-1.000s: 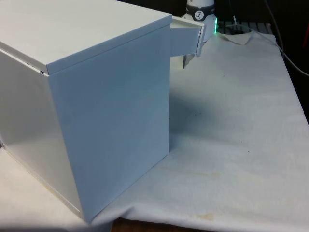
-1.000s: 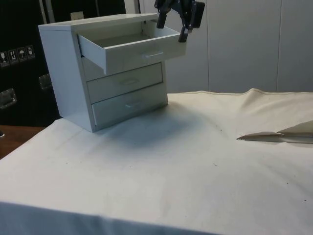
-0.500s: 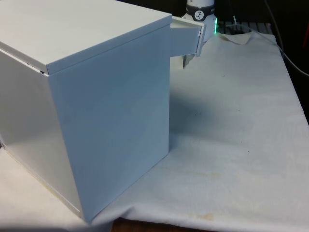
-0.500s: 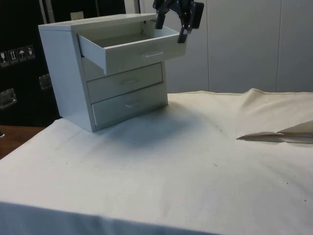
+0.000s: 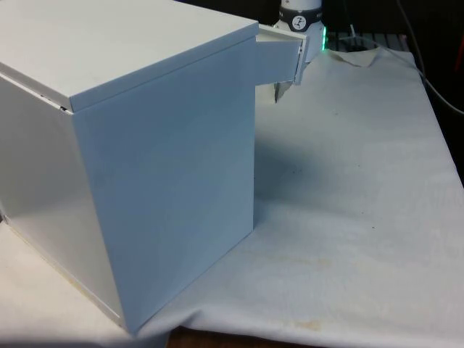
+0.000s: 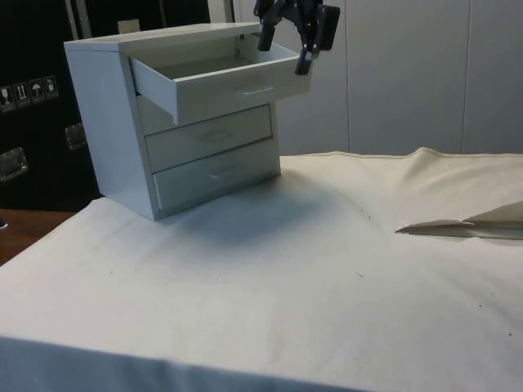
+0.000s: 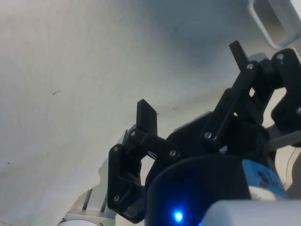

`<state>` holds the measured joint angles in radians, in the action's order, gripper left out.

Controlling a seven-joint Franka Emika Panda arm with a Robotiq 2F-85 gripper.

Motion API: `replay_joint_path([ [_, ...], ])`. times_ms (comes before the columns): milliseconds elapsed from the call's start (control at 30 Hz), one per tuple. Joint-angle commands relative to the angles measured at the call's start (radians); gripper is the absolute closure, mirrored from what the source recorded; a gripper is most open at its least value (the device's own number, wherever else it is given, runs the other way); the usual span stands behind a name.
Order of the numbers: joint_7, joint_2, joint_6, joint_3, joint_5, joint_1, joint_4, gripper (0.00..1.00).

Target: Open the drawer, then close it.

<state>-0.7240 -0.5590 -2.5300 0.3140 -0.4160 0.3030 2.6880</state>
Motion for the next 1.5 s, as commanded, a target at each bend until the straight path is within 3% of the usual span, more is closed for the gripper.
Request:
replay_joint_path([
  [0,0.013,0.003,-0.005,-0.009,-0.008,-0.006,0.000,0.00],
  [33,0.005,0.001,0.000,-0.005,0.000,0.000,0.000,0.00],
  [67,0.019,0.004,-0.005,-0.013,-0.008,-0.006,0.000,0.00],
  [300,0.036,0.010,-0.006,-0.028,-0.007,-0.005,0.000,0.00],
  [333,0.023,0.008,-0.001,-0.019,0.000,0.000,0.000,0.00],
  [367,0.040,0.010,-0.005,-0.031,-0.008,-0.005,0.000,0.00],
  [533,0.060,0.014,-0.004,-0.049,-0.007,-0.005,0.000,0.00],
  [633,0.053,0.013,-0.001,-0.046,0.000,0.000,0.001,0.00],
  [800,0.076,0.022,-0.006,-0.063,-0.005,-0.003,-0.003,0.00],
  [1200,0.081,0.036,-0.010,-0.070,0.000,0.001,-0.007,0.00],
  [1467,0.097,0.062,-0.047,-0.077,-0.006,-0.002,-0.011,0.00],
])
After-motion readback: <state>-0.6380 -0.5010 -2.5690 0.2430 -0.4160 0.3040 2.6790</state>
